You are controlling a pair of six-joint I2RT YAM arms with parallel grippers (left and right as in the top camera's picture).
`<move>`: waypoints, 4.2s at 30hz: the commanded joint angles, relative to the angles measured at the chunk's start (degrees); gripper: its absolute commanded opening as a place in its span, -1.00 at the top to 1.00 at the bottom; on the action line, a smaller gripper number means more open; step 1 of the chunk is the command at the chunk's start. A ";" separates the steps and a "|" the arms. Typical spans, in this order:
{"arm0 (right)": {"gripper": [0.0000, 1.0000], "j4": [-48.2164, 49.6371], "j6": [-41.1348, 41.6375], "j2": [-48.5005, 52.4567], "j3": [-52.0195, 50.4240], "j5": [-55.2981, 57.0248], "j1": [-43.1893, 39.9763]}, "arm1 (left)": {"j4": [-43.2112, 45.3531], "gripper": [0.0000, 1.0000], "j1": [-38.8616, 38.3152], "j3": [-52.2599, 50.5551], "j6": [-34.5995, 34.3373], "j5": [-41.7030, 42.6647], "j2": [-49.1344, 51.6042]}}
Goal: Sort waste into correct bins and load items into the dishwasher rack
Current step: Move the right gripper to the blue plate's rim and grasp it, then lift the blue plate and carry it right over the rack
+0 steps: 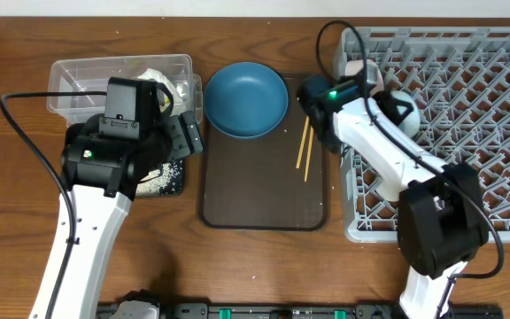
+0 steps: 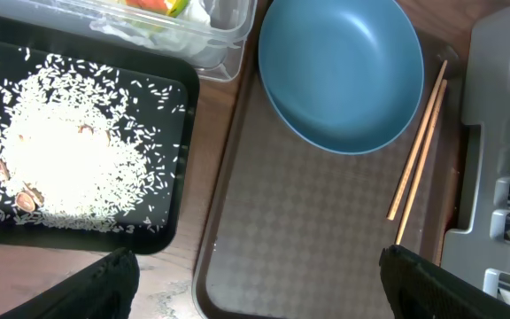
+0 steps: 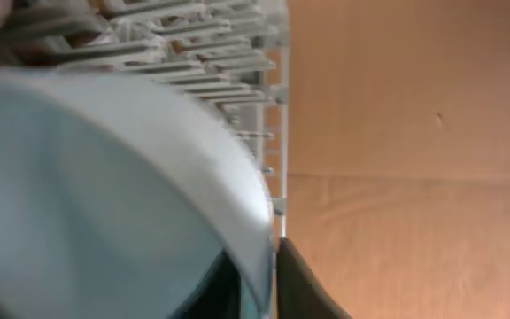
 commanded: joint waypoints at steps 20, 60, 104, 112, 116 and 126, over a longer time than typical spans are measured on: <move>-0.99 0.37 -0.33 0.42 9.38 -9.68 4.87 | -0.31 -0.79 0.26 -0.28 0.37 -0.72 0.33; 0.67 23.76 10.03 15.13 15.52 -66.40 0.76 | -0.31 -0.79 0.26 -0.28 0.37 -0.72 0.33; 0.98 26.45 5.11 -7.72 15.52 -48.78 -6.10 | -0.31 -0.79 0.26 -0.28 0.37 -0.72 0.33; 0.98 28.81 -4.87 -15.43 15.52 -21.79 -16.00 | -0.31 -0.79 0.26 -0.28 0.37 -0.72 0.33; 0.97 30.60 -13.68 -13.75 15.50 -13.99 -20.57 | -0.31 -0.79 0.26 -0.28 0.37 -0.72 0.33; 0.97 47.30 -41.18 -8.52 15.50 -2.91 -25.35 | -0.31 -0.79 0.26 -0.28 0.37 -0.72 0.33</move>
